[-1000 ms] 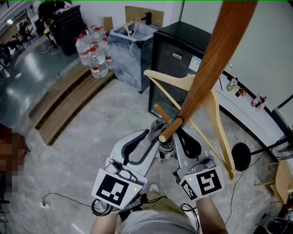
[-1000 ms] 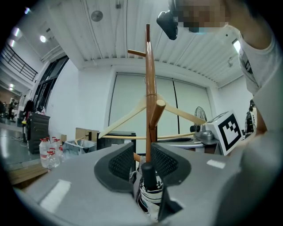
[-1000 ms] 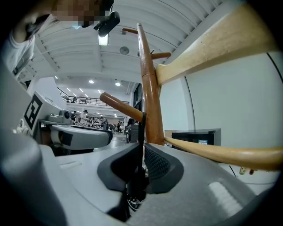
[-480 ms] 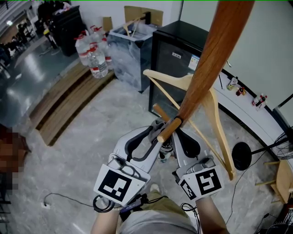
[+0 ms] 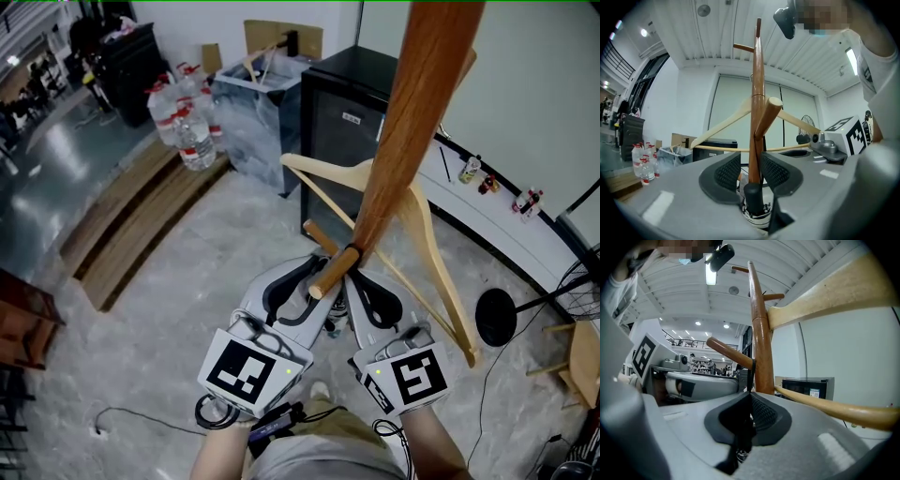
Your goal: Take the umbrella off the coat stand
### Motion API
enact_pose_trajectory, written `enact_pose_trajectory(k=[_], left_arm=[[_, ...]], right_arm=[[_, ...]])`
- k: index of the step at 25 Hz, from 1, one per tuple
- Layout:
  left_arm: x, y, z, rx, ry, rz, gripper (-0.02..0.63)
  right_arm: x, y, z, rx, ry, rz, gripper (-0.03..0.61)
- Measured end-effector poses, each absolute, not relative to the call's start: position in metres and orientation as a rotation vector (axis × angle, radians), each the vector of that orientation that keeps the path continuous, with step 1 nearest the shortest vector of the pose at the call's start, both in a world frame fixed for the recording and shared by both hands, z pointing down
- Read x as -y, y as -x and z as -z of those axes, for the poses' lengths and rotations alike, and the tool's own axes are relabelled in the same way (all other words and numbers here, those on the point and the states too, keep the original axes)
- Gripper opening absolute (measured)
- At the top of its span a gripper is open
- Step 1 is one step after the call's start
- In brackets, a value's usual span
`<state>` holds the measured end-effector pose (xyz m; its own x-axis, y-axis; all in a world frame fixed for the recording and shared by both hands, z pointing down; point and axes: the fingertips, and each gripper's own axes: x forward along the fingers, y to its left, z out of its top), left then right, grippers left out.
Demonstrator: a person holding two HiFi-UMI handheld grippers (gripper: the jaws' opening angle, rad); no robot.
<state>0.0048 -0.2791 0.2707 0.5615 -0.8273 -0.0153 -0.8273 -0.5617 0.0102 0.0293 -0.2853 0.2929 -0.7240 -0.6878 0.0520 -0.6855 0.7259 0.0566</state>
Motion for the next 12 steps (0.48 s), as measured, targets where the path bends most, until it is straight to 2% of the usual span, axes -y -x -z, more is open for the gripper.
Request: enact_pose_trajectory(k=[12], left_arm=[[0.291,-0.009,-0.266,1.449,-2.745,0.057,0.129]], right_arm=[[0.284,-0.029,-0.293,2.837,-1.117,0.073,0.003]])
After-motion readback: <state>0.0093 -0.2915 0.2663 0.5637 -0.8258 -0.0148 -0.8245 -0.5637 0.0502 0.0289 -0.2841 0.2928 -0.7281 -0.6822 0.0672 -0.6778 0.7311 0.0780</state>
